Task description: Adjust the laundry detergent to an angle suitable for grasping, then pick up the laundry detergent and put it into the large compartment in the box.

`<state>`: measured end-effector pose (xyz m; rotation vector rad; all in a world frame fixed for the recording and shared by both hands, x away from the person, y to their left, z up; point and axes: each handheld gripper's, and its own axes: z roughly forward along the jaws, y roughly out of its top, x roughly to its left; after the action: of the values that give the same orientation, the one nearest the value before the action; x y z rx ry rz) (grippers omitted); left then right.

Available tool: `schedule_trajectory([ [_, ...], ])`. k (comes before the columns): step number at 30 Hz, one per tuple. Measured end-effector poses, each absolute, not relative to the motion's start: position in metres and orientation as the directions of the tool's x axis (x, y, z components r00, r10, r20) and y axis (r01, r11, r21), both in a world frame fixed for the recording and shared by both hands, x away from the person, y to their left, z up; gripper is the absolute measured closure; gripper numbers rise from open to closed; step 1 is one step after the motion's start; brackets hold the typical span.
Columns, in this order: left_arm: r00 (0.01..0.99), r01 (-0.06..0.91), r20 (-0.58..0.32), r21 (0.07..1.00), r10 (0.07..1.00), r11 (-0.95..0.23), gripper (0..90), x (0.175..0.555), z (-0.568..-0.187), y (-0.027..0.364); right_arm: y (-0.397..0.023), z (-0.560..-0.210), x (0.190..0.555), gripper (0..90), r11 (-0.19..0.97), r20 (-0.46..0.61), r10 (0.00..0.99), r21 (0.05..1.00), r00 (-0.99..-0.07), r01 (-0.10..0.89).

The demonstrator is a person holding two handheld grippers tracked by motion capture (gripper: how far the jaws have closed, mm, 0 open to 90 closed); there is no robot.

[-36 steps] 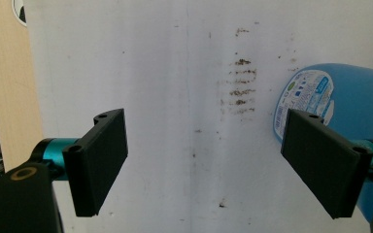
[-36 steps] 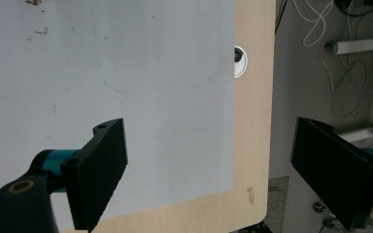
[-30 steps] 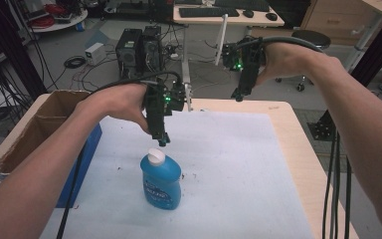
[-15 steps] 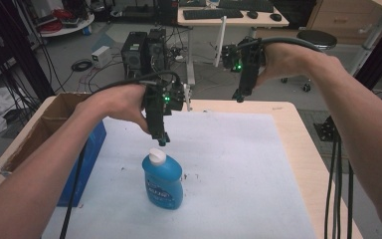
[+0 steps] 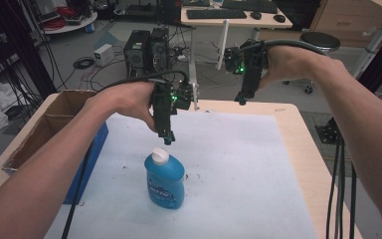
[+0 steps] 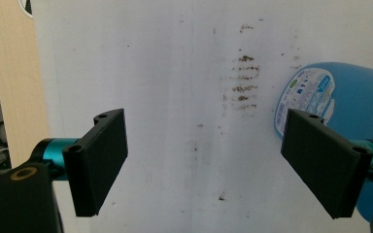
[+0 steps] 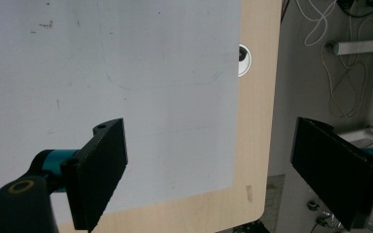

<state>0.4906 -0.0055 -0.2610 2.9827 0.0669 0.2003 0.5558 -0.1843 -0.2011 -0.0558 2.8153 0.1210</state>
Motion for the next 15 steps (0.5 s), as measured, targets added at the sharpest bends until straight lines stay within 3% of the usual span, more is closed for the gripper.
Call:
schedule_trajectory([
  [15, 0.986, 0.025, 0.161, 0.108, 0.042, -0.994, 17.1, 0.485, -0.257, 0.01, -0.191, -0.197, 0.555, 12.5, 0.995, -0.327, -0.015, 0.09, -0.945, -0.047],
])
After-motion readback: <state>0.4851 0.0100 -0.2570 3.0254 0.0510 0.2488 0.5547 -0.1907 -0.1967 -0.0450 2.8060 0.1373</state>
